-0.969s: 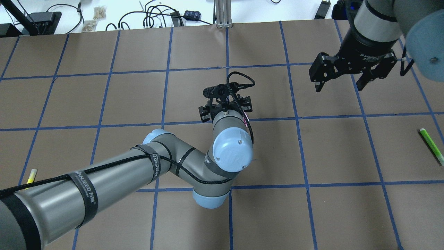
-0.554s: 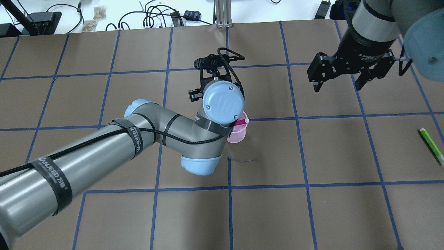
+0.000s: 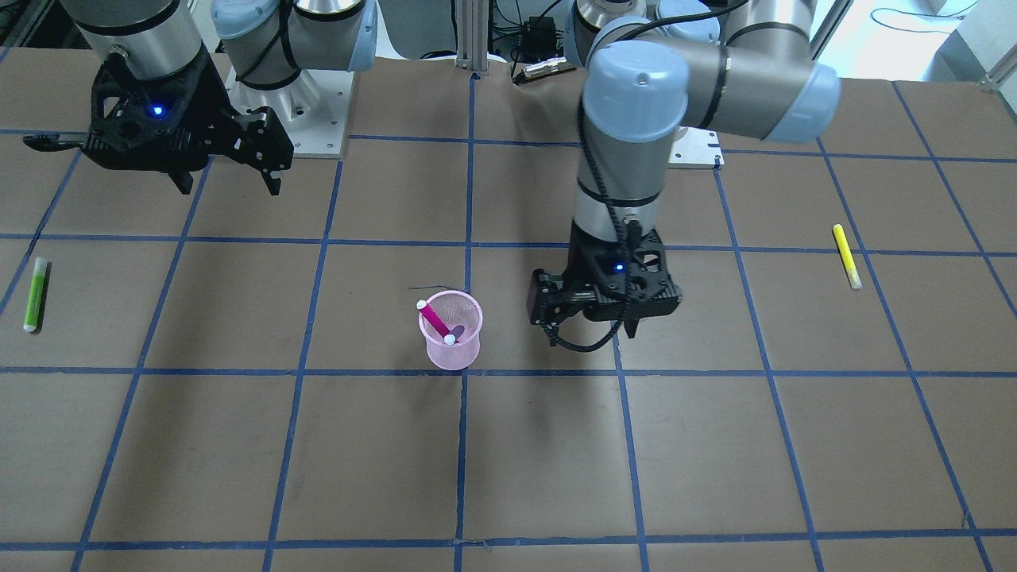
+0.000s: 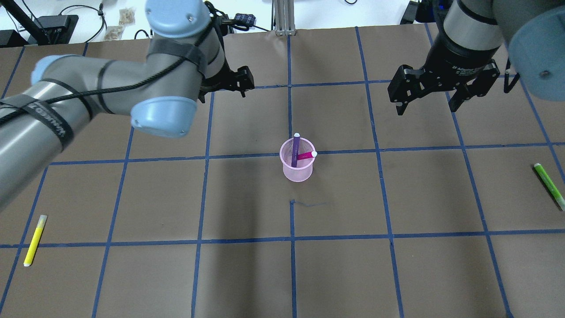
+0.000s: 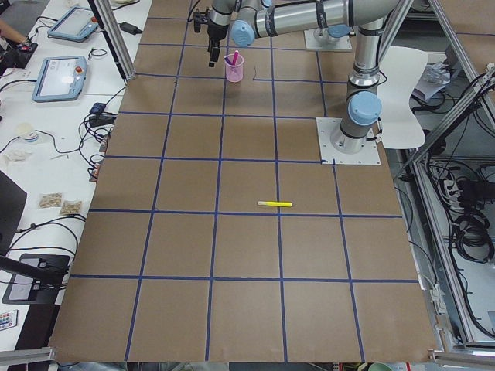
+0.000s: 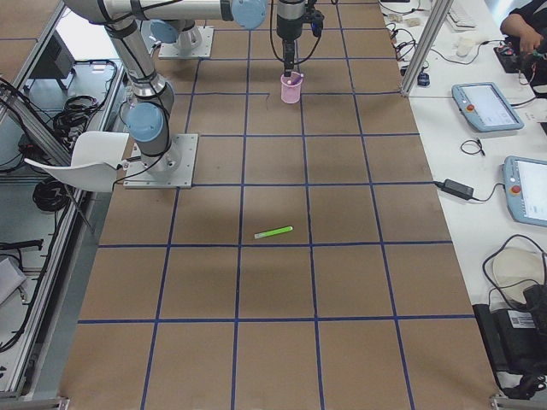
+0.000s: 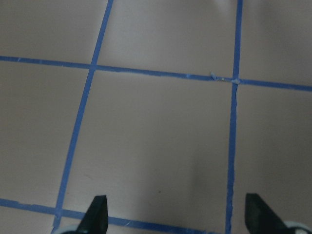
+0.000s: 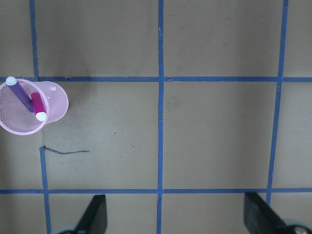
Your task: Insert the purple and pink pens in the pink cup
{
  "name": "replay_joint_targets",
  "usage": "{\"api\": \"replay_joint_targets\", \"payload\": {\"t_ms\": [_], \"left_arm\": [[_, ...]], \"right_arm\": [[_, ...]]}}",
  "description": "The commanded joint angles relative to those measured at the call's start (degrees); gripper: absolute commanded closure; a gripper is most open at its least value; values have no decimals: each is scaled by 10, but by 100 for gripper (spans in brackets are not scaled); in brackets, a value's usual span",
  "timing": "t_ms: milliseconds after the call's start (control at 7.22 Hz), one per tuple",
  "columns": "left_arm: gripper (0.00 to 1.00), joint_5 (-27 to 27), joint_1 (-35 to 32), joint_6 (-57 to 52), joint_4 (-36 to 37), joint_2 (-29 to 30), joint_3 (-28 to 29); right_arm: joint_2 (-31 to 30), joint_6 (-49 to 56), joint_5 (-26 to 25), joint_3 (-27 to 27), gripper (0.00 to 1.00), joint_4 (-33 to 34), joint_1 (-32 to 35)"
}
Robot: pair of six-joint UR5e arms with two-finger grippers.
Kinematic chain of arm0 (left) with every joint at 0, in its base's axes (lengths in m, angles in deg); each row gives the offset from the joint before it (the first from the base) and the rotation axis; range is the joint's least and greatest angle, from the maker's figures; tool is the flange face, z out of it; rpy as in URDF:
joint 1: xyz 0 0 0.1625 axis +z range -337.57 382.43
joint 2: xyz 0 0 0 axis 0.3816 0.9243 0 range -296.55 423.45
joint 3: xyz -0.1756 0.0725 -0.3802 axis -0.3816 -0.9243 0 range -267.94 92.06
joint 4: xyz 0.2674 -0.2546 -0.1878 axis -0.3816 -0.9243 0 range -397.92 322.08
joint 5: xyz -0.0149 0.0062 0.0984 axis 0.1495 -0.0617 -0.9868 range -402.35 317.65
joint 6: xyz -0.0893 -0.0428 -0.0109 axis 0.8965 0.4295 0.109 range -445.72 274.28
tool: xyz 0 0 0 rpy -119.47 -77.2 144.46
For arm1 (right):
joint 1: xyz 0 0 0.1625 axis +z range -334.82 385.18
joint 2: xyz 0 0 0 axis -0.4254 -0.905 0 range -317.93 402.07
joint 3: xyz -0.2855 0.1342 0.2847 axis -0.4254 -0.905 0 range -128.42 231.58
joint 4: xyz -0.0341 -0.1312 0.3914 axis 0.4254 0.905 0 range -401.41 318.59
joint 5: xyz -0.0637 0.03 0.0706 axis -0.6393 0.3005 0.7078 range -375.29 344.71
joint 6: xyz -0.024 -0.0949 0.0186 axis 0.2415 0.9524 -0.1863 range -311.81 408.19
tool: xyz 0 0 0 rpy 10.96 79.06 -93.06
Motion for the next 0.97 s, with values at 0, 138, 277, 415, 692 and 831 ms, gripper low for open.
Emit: {"api": "replay_joint_targets", "payload": {"t_ms": [0, 138, 277, 415, 692, 831], "left_arm": [[0, 35, 54, -68, -204, -48, 71], [0, 36, 55, -68, -260, -53, 106], [0, 34, 47, -77, -291, -53, 126], [0, 31, 46, -95, -329, -68, 127], [0, 29, 65, -174, -325, -103, 82], [0, 27, 65, -171, -272, -105, 65]], "right_arm": [[0, 0, 1, 3, 0, 3, -1], [1, 0, 1, 4, 0, 4, -2], [1, 0, 1, 3, 0, 6, -2], [0, 0, 1, 3, 0, 6, -3], [1, 0, 2, 3, 0, 9, -4], [0, 0, 1, 3, 0, 7, -4]]}}
